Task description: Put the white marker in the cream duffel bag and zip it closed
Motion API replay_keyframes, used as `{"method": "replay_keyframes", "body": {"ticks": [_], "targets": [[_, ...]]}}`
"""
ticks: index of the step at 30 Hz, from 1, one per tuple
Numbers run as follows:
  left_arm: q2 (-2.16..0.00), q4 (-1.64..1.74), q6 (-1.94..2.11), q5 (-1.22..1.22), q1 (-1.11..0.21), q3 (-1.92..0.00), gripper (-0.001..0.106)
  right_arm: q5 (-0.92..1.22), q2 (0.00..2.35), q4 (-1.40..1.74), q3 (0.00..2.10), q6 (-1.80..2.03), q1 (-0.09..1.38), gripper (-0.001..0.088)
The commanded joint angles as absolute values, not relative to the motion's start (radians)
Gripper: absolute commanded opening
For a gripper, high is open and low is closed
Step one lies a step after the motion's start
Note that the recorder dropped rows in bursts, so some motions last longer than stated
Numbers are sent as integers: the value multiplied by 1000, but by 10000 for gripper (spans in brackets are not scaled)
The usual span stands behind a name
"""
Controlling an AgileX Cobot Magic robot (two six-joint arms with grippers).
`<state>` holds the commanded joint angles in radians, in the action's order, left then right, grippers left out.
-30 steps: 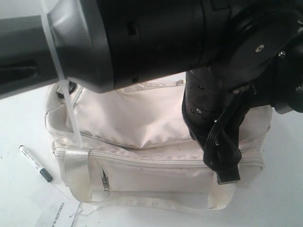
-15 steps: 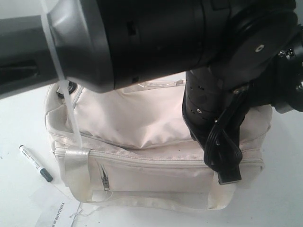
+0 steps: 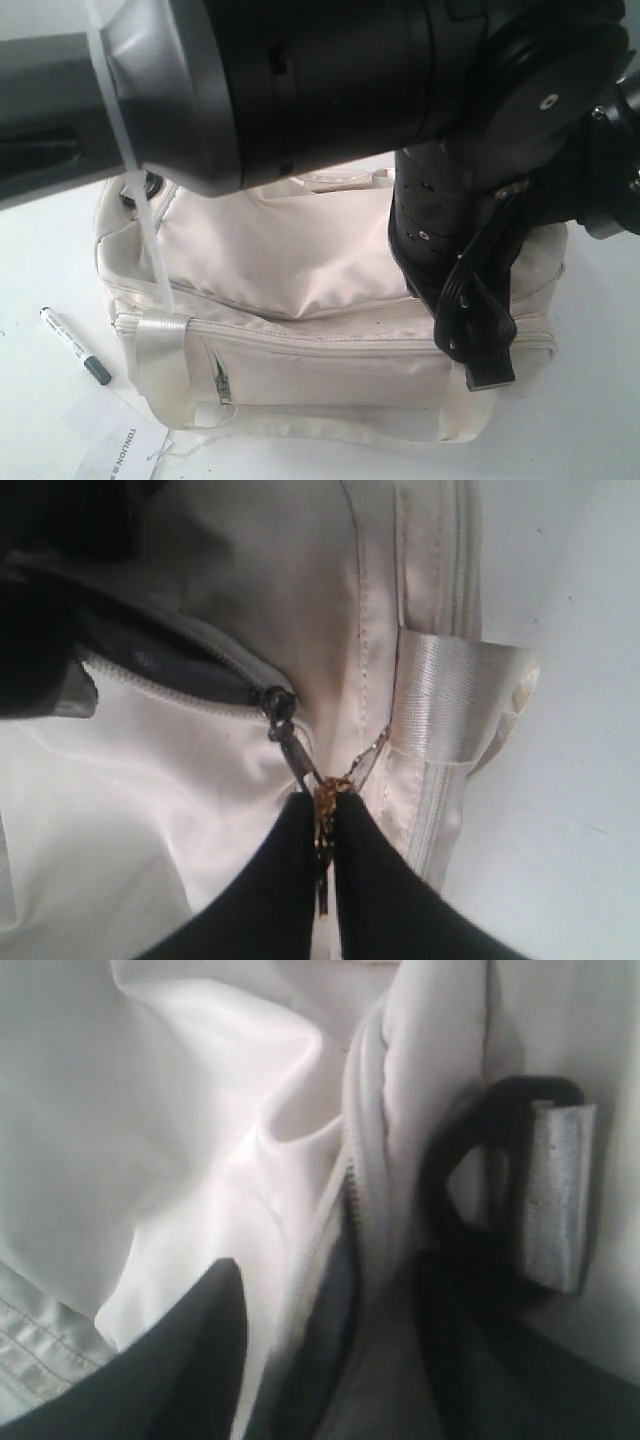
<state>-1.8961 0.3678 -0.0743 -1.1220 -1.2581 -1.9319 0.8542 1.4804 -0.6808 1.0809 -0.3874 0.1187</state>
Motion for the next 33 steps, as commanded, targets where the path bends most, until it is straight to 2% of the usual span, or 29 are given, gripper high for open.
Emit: {"method": "replay_keyframes", "body": {"ticks": [2,3,33], "targets": [[-1896,363,-74,-1124,-1258,-1932,0,844,1481,-679,1086,-387,119,60],[-1896,361,-74,-1124,-1258,-1932,0,834,1479,-679,1088,-387,119,4],[-1896,293,-79,-1221,-1258,-1932,0,860,1479,-675,1192,-352,79,0]]}}
